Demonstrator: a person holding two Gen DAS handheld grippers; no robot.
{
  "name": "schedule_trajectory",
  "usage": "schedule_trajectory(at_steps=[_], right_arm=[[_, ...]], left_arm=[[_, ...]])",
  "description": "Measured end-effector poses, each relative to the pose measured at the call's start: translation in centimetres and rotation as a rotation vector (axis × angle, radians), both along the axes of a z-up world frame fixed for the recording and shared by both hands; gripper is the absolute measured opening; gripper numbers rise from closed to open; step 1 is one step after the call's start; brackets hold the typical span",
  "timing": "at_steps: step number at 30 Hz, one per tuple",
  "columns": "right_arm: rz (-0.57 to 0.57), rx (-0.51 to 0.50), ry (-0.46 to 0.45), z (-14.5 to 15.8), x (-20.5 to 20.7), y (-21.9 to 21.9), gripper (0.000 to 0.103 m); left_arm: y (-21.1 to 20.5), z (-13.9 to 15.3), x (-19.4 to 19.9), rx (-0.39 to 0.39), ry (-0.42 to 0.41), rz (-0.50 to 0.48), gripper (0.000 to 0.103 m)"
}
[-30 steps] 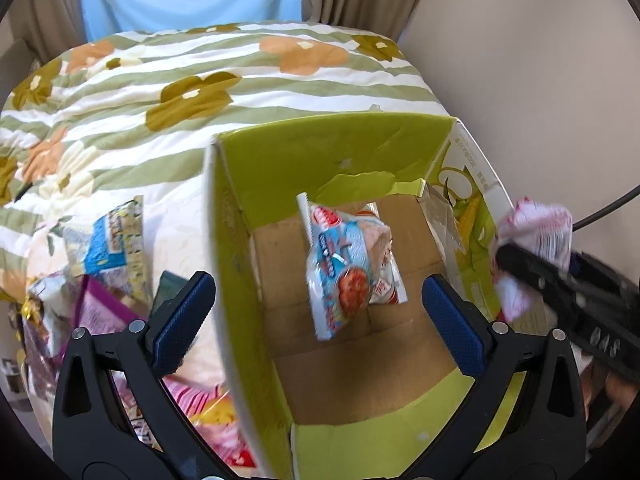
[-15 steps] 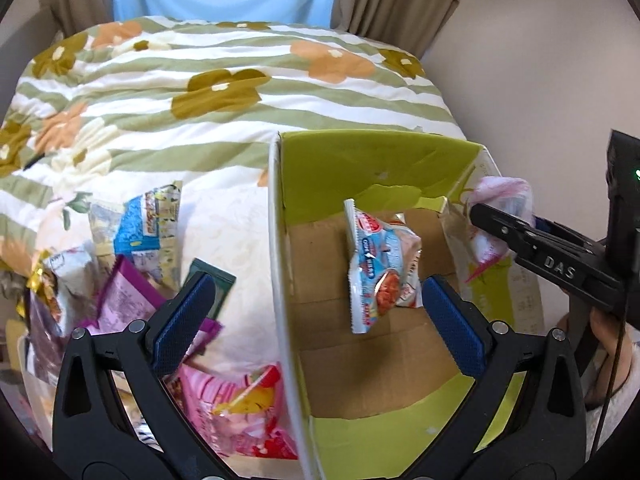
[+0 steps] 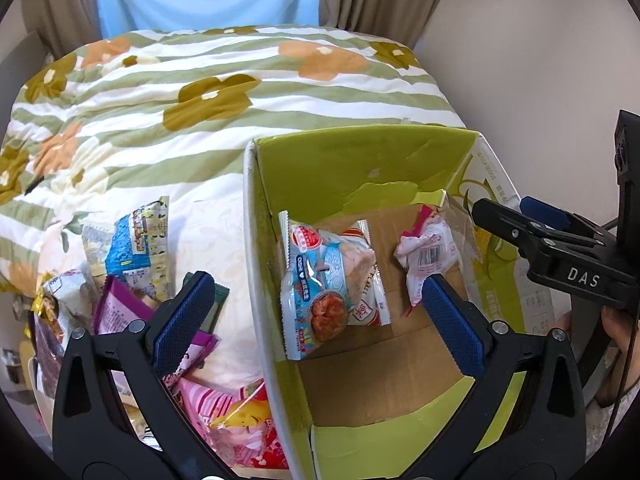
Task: Organize snacks
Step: 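Carry both packets over the green box and open both tools to drop them, then move both tools back from the box toward the snack tray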
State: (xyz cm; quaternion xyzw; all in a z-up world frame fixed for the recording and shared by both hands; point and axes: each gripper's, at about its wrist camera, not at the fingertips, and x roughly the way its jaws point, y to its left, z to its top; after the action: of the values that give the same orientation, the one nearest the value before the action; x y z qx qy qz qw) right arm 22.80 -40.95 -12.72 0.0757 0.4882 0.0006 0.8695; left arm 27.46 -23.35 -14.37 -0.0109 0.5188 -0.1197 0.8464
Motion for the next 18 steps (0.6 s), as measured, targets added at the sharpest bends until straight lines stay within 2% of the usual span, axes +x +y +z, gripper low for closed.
schedule_trajectory(at_steps=[5, 13, 18], right_arm=[[0.002, 0.019, -0.014, 1.0, -0.9, -0.2, 0.100], [0.003, 0.037, -0.051, 3.4, -3.4, -0.5, 0.100], [0.035, 0.011, -0.066, 4.7, -5.3, -0.4, 0.100]], left_arm=[[-0.8, 0.9, -0.6, 0.001, -0.019, -0.010, 0.102], [-1.6, 3.6, -3.0, 0.050, -0.082, -0.008, 0.102], [-1.3, 4.6, -4.9, 0.075, -0.092, 0.016, 0.102]])
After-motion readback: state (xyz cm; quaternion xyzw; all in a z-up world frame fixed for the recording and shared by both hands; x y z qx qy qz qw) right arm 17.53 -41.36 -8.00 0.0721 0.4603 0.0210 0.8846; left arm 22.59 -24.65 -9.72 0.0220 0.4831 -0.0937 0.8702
